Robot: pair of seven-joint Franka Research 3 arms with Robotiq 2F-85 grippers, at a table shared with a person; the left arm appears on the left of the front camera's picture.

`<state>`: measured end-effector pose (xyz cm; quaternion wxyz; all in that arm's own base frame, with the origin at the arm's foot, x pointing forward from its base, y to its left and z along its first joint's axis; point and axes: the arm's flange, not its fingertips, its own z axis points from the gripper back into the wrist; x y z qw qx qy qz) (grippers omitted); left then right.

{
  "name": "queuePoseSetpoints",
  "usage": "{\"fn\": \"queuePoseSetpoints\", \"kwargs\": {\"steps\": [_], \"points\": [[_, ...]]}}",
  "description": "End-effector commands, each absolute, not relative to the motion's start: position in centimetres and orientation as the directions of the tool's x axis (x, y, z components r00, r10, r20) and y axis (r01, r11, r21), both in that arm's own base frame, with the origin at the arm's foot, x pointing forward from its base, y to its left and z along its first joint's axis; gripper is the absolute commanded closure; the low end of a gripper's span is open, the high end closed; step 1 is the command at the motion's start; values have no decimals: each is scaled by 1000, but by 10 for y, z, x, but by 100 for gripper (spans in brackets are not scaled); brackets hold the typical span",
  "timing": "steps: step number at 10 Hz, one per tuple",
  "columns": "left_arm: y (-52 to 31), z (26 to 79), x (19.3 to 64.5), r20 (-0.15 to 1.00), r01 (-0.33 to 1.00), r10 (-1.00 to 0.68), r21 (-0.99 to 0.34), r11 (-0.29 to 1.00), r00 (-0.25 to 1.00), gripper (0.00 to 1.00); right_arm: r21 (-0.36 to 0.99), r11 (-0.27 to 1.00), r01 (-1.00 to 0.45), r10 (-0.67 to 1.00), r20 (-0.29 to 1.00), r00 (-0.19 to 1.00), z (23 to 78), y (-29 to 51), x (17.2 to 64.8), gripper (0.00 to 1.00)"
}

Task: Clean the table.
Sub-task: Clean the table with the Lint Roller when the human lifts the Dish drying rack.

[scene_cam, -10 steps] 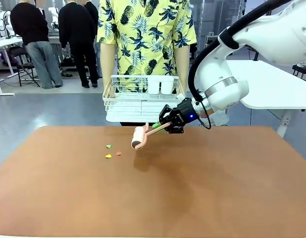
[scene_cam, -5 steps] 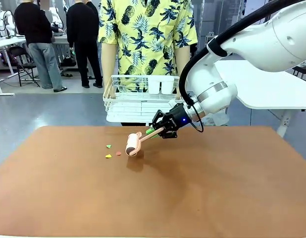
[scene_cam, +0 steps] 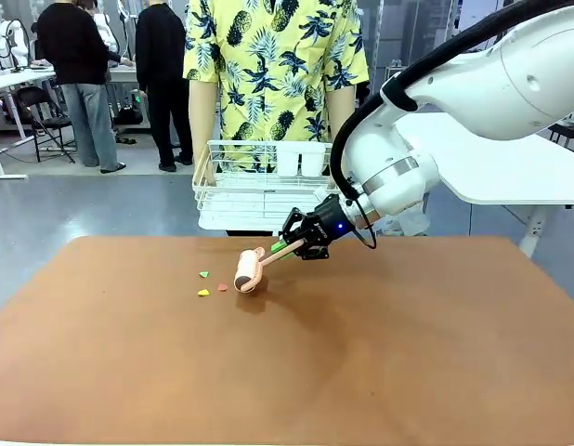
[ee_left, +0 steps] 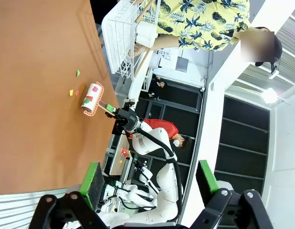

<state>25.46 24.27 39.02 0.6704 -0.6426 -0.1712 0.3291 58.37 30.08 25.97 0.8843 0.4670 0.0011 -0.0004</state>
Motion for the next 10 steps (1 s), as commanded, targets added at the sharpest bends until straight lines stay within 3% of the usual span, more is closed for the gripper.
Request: {"fn": "queuePoseSetpoints", "kwargs": {"steps": [1, 10], "points": [[244, 390, 250, -176, -204, 650, -978, -32, 739, 0, 816, 578, 9, -8, -5, 1000, 253, 313, 594, 79], [244, 390, 250, -176, -204, 650, -978, -32, 739, 0, 710, 702, -59, 131, -48, 990, 230, 400, 583, 79]]}}
